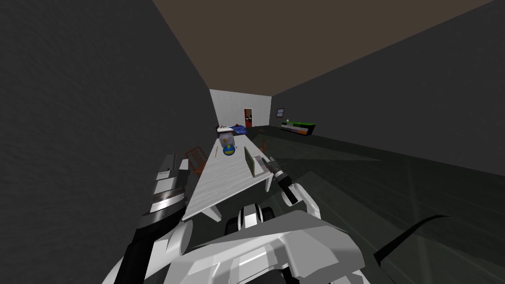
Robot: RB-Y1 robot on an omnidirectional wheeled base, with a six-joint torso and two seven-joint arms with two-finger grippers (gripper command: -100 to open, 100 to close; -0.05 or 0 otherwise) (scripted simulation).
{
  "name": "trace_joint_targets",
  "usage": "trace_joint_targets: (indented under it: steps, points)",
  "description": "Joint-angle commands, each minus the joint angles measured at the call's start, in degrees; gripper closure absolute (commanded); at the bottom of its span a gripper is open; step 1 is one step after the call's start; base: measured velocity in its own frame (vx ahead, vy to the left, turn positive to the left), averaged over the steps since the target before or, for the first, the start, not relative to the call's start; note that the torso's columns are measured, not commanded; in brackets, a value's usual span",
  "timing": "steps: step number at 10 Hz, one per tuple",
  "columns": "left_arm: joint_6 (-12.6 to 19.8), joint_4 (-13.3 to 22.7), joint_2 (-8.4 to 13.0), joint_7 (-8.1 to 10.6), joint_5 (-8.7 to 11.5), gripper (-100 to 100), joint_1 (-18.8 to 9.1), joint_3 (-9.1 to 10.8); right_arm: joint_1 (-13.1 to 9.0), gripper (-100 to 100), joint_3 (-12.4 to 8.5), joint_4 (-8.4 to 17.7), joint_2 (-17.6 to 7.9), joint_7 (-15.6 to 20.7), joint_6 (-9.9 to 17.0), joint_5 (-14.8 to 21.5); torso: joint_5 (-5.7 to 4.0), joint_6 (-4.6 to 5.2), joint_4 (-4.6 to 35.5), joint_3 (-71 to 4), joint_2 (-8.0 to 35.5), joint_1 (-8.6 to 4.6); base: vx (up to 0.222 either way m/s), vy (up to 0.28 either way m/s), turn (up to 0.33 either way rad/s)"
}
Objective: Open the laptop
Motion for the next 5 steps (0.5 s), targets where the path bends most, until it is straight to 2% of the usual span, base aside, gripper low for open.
trace_joint_targets:
  steps: [1,4,5]
  points:
    - [0.0,0.0,0.0,0.0,0.0,0,0.0,0.0,-0.87,-100,0.32,1.32,0.15,1.3,1.47,3.66,-0.02,0.0,-0.01,-0.02,-0.03,-0.05,-0.001,0.054,0.001]
    - [0.0,0.0,0.0,0.0,0.0,0,0.0,0.0,-2.54,-100,0.75,3.8,0.12,3.22,4.15,8.55,-0.01,0.0,0.0,0.0,0.01,-0.02,-0.006,0.064,0.0]
    - [0.0,0.0,0.0,0.0,0.0,0,0.0,0.0,-2.54,-100,0.75,3.8,0.12,3.22,4.15,8.99,-0.01,-0.01,0.0,-0.01,-0.01,0.0,-0.006,0.058,0.0]
